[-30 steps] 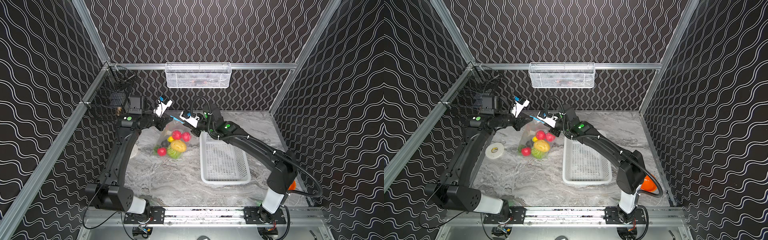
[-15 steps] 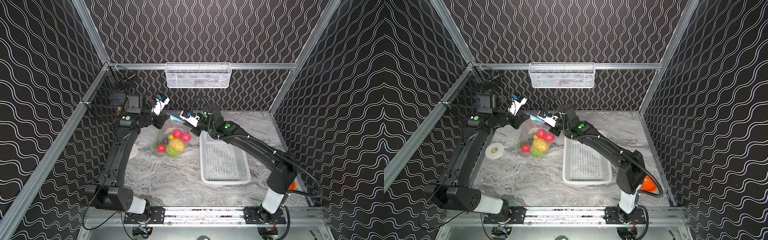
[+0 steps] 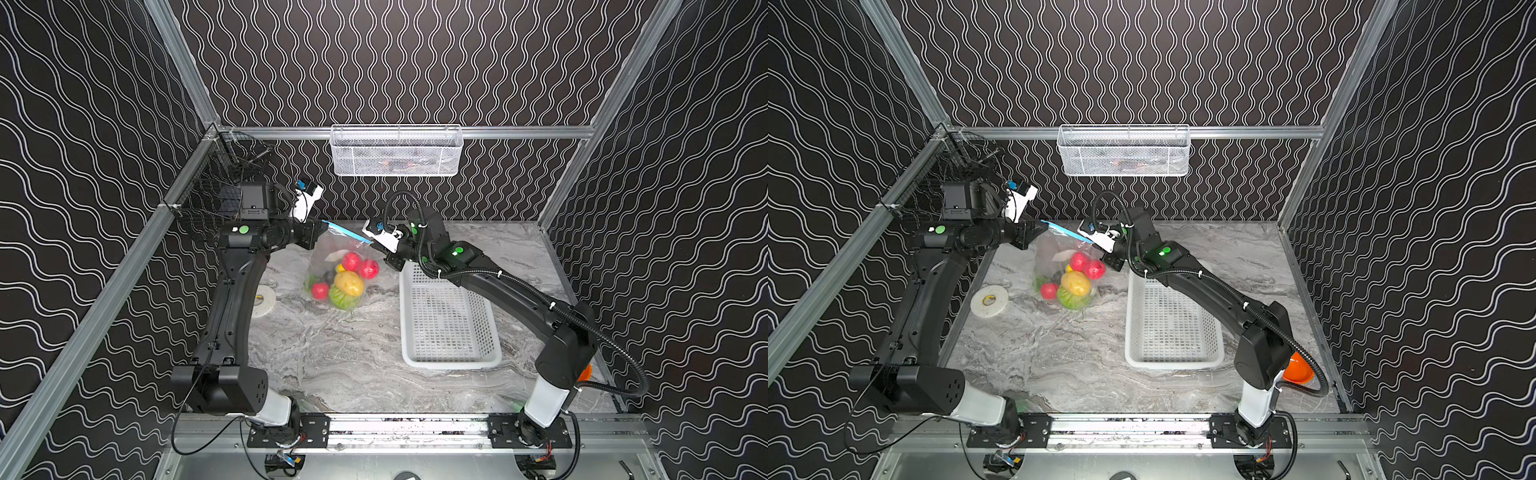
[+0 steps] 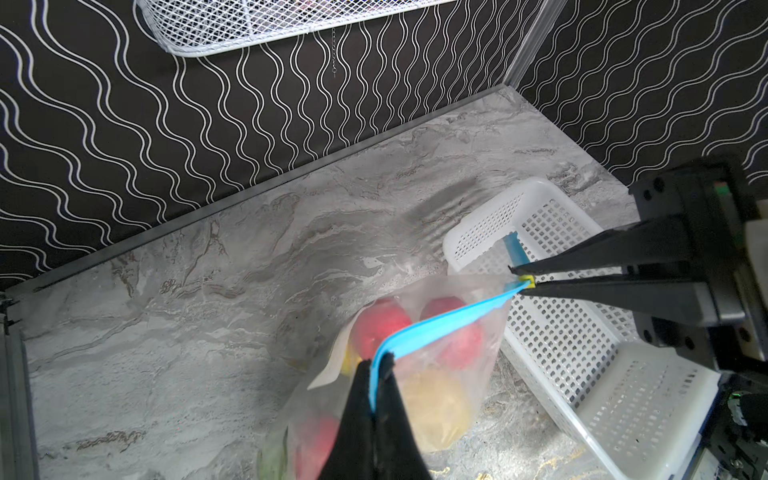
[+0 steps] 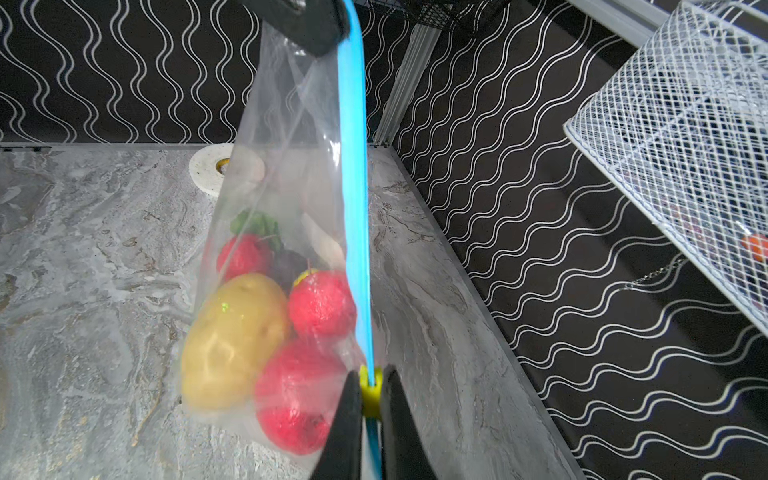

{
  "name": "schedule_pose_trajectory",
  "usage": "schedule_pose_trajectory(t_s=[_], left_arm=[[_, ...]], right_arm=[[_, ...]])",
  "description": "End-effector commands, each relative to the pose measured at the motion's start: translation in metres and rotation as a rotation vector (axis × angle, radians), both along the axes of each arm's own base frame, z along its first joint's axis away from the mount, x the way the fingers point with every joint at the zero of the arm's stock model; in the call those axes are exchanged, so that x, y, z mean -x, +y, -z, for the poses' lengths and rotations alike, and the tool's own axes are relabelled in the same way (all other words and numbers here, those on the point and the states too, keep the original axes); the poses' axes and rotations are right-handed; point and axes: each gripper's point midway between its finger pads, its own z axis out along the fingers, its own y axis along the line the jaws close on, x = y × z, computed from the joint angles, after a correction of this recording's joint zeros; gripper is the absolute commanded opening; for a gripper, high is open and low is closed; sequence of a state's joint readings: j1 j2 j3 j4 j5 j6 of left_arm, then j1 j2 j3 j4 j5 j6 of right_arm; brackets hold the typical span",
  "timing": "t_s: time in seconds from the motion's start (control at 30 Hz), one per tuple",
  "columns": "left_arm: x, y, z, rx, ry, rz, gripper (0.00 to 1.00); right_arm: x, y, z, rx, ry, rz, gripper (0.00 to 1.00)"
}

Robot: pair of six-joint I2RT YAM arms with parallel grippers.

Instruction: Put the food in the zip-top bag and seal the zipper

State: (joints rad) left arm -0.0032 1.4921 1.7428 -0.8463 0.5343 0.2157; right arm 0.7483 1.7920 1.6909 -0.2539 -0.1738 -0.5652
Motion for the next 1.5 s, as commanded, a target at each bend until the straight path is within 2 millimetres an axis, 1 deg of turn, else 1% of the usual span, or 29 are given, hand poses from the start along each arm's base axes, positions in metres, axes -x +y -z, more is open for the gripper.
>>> schedule_pose_trajectory(t_s=[0.0,0.2,0.43,0.57,0.77,0.93,1.13,1.23,1.33,1.37,1.47], left_arm=[[-0.013,0.008,-0.014,-0.005,-0.062,-0.043,0.00],[-0.015,0.006,-0.018,0.003,-0.054,-0.032,0.00],[-0.015,0.005,-0.021,0.001,-0.054,-0.025,0.00],[-0.012,0.001,-0.022,0.018,-0.051,0.001,0.00],[-0.013,0.001,-0.024,0.020,-0.056,0.000,0.00],[-0.013,0.000,-0.025,0.025,-0.058,0.001,0.00],[-0.014,-0.003,-0.023,0.049,-0.048,0.014,0.00],[-0.014,-0.005,-0.022,0.059,-0.040,0.016,0.00],[-0.013,-0.004,-0.022,0.058,-0.040,0.014,0.00],[-0.013,-0.004,-0.022,0.056,-0.041,0.016,0.00],[-0.012,-0.004,-0.020,0.054,-0.038,0.018,0.00]], right_arm=[[-0.003,-0.014,0.009,0.054,0.024,0.050,0.02],[-0.004,-0.022,0.013,0.067,0.031,0.079,0.02],[-0.009,-0.036,0.033,0.130,0.042,0.139,0.01],[-0.008,-0.043,0.039,0.141,0.051,0.161,0.02],[-0.007,-0.052,0.044,0.132,0.064,0.187,0.02],[-0.009,-0.062,0.058,0.138,0.084,0.225,0.02],[-0.011,-0.072,0.064,0.129,0.099,0.259,0.05],[-0.012,-0.073,0.070,0.136,0.113,0.264,0.04],[-0.013,-0.072,0.070,0.129,0.117,0.265,0.03],[-0.013,-0.072,0.070,0.125,0.116,0.268,0.00],[-0.016,-0.070,0.071,0.117,0.125,0.272,0.00]])
